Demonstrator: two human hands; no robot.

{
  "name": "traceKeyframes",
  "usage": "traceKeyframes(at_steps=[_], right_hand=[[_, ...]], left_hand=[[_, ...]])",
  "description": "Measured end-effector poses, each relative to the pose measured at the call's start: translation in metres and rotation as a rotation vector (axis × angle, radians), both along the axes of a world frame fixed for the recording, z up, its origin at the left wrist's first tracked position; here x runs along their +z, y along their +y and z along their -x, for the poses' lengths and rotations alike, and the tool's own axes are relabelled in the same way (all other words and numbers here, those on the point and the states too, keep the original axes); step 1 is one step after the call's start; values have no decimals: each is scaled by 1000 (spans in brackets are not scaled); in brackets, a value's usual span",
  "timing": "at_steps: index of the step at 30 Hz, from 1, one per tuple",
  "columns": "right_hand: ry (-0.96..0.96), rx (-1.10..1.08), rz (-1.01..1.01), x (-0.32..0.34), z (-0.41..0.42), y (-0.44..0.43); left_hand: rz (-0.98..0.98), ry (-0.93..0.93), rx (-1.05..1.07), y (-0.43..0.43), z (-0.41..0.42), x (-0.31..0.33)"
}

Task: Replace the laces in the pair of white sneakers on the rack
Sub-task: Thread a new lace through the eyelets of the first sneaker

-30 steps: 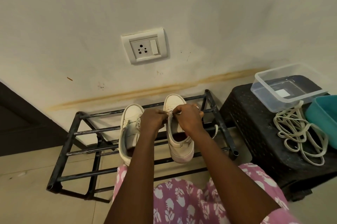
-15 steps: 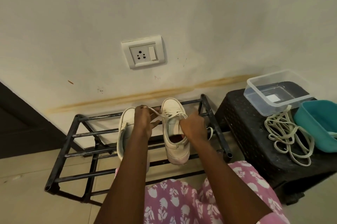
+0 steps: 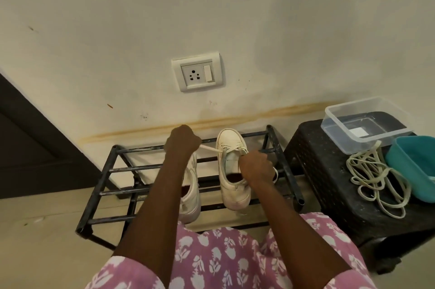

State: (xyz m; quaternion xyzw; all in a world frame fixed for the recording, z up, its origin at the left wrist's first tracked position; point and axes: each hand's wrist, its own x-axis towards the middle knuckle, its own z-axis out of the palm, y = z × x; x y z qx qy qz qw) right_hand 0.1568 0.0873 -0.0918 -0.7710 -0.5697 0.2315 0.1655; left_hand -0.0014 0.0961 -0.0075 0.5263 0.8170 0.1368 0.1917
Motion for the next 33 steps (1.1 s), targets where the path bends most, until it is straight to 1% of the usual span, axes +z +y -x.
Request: traceKeyframes(at_steps=[2,5,9,11,13,15,20,21,23,26,29,33], right_hand=[[5,-4,-9,0,0,-1],[-3,-9,-14,-1,1,-2],[9,-6,-25,-1,1,-3],[31,-6,-29,-1,1,-4],[35,-9,-34,-1,1,-4],[28,-12,-40,-1,1,-3],[16,-13,-36,-4,2,-1],[19,-10,-36,-4,1,-1],[11,0,-35,-4,1,-1],[3,-3,-33,-5,2,-1],[5,2,-34,-5,2,-2],[-10,-11,-38,-5,3,-2]], left_hand=[[-51,1,82,-3,17,11],[-152,-5,325,-8,42,28],[-344,35,637,-13,71,41],[-383,0,729,-14,78,43],[-376,-65,676,-14,74,39],[-297,-22,529,-12,63,29],[111,82,-11,-7,15,1],[168,126,-97,-7,4,-7],[215,193,-209,-8,-12,-23],[209,251,-259,-8,-22,-39],[163,251,-255,-9,-24,-44],[105,239,-123,-7,-19,-42]])
